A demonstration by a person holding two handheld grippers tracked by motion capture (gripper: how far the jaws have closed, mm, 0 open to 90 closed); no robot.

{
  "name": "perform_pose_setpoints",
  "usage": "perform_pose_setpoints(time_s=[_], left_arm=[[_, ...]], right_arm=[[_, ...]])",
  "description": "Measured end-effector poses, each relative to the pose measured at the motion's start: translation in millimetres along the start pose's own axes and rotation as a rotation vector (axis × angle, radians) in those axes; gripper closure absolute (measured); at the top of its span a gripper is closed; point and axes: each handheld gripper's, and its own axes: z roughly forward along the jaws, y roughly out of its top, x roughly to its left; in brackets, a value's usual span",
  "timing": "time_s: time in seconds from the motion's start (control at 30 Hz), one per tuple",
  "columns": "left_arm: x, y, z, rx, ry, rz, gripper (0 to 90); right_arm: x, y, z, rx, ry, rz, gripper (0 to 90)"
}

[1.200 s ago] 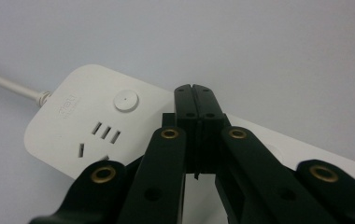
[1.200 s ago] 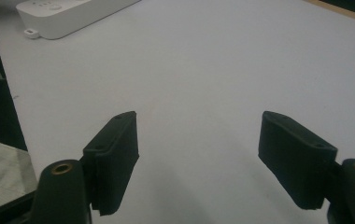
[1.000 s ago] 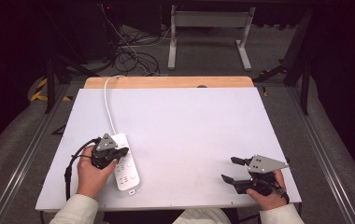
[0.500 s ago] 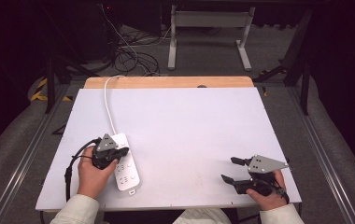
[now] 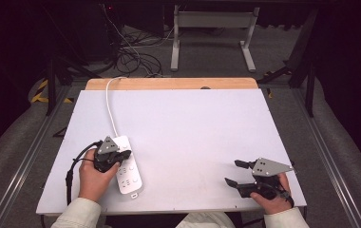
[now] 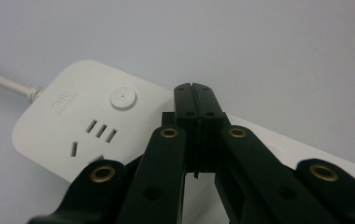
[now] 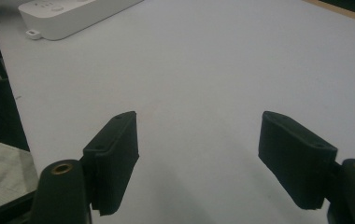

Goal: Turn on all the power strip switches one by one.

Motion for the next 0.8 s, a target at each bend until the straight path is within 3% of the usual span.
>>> perform_pose_setpoints(time_s=[0.33,0.53,0.67,0.7,0.8], left_arm=[[0.8,-0.6,0.5,-0.003,0.006,0.008,90.0],[0.3,-1.0,1.5,0.006,-0.011,-0.003,90.0],[-2.0,1.1,1.1,0.011,0.013,0.011,90.0],[-3.3,4.4,-4.5,-0.002,0.059,0.028,90.0],[-2.3,12.0,-20.7,-0.102,0.006,-0.015,90.0]], right_arm=[[0.4,0.1,0.1,-0.001,0.002,-0.001,29.4],[0.5,0.1,0.4,0.001,0.002,0.000,29.3],[0.5,0.0,0.4,0.001,0.002,0.000,29.4],[0.4,0.0,0.4,0.001,0.001,0.000,29.3],[-0.3,-0.2,0.2,0.001,-0.002,0.002,29.3]])
